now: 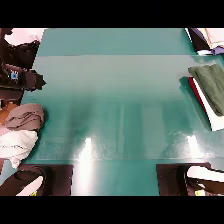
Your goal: Fold the shirts.
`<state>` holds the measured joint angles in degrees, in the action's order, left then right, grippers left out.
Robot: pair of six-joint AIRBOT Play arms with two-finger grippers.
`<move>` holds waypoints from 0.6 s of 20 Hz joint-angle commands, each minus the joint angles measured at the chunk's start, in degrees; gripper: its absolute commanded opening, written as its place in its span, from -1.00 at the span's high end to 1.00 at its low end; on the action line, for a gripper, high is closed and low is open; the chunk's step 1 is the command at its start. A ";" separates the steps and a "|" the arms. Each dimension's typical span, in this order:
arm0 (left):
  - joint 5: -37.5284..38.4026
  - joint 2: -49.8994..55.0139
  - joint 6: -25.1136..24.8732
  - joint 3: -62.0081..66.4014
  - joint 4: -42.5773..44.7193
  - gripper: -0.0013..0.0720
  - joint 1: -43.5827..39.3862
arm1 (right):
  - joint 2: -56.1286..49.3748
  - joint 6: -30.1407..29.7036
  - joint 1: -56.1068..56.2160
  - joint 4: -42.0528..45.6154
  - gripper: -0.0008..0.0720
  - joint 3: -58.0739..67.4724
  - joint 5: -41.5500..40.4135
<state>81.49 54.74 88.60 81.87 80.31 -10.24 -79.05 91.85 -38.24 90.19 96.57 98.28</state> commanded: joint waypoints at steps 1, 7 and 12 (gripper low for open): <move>-0.09 0.00 -0.09 -0.02 0.00 0.89 0.04 | 2.99 0.22 -0.07 -15.50 0.65 -0.20 -0.81; -0.09 0.00 -0.09 -0.02 0.02 0.89 0.04 | 9.66 0.17 3.82 -26.05 0.93 -0.20 -3.89; -0.09 0.00 -0.07 -0.02 0.00 0.89 0.04 | 11.61 0.17 12.79 -25.46 0.93 -0.22 -4.76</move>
